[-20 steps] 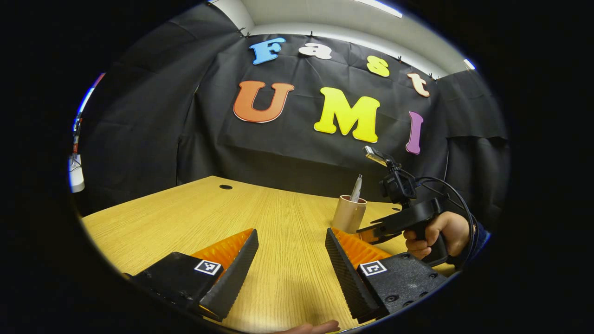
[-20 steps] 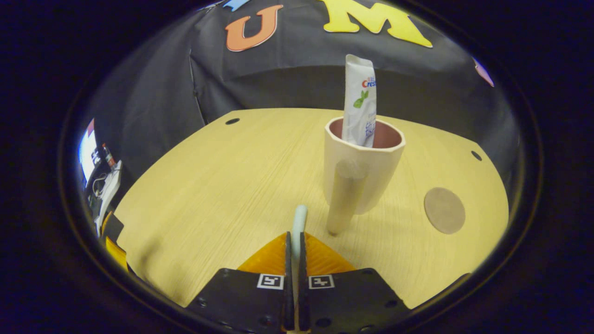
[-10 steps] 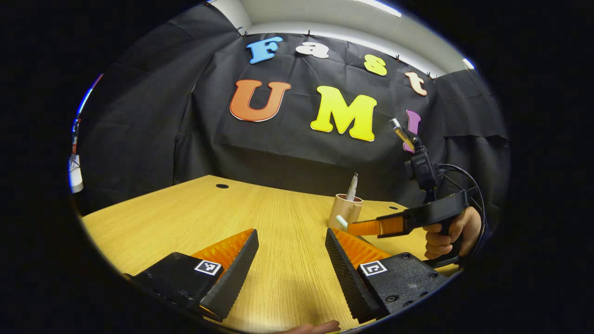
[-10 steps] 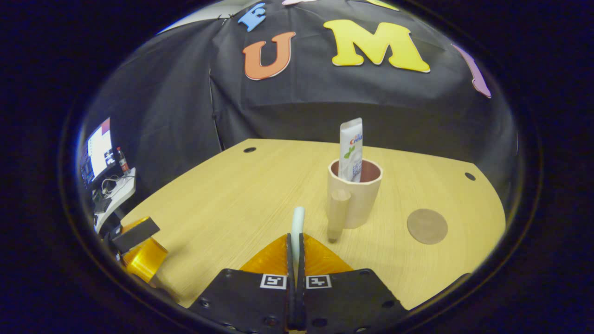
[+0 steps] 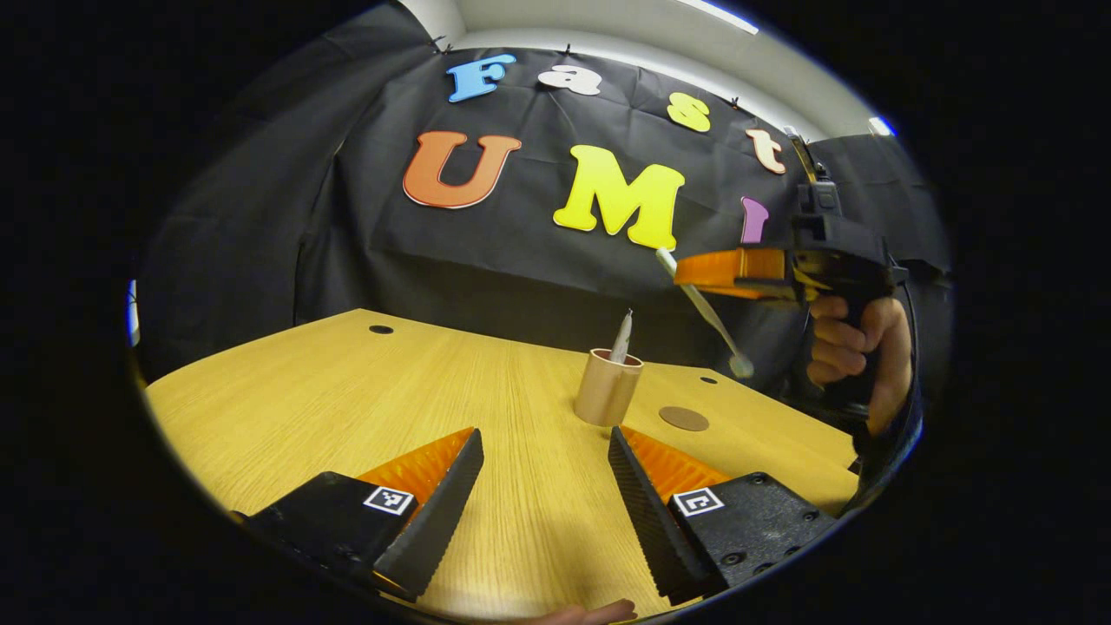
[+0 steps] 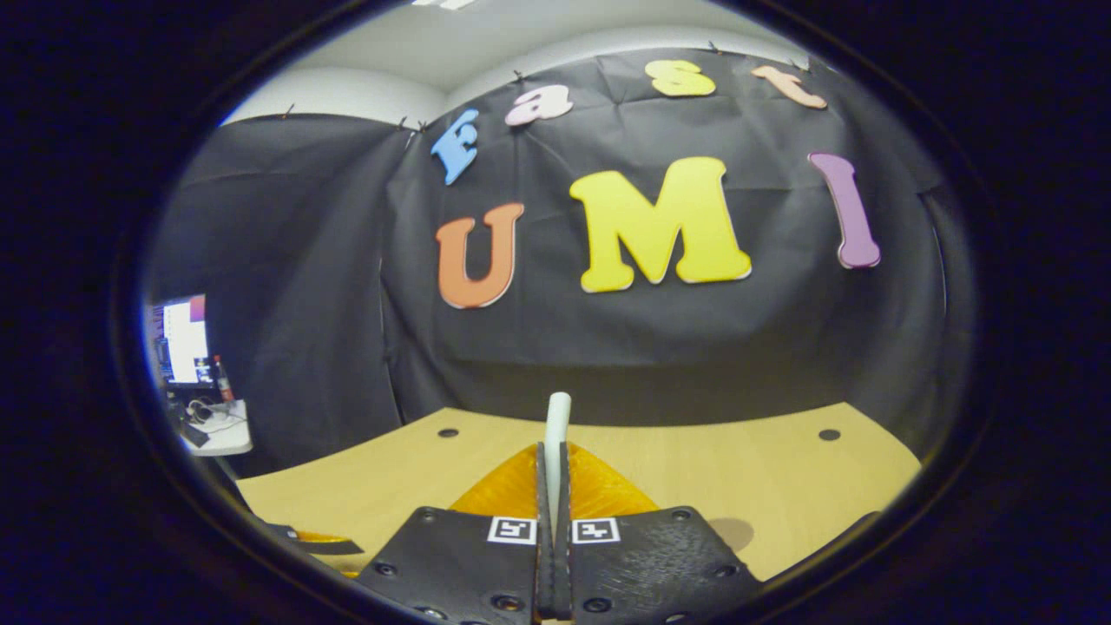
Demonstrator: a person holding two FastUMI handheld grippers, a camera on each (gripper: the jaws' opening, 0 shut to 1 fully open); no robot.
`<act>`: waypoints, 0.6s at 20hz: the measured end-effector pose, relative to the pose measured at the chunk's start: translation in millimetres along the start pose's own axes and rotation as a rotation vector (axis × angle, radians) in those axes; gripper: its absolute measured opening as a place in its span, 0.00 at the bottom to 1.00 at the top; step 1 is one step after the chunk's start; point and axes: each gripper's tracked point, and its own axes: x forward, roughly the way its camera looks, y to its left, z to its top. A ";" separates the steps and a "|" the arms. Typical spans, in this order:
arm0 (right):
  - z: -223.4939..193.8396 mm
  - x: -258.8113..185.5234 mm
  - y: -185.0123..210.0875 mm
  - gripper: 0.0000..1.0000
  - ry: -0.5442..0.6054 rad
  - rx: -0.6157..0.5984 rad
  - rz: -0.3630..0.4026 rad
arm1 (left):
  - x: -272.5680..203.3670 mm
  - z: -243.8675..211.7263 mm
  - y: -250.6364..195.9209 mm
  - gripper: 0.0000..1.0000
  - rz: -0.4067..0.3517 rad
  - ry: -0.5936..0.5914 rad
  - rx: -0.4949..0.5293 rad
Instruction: Put the toothbrush and toothpaste on the desktop into the cup, then pick up the cup and place it on the coaster on the desktop.
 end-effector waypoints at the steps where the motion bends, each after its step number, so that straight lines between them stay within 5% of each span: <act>1: 7.3 11.7 -7.0 0.00 -0.031 0.012 -0.011 | 1.1 -1.9 -3.0 0.93 -0.011 0.008 -0.006; 12: -12.5 132.0 -38.6 0.00 -0.166 -0.017 -0.014 | 13.0 -3.3 -13.7 0.93 -0.046 0.018 -0.021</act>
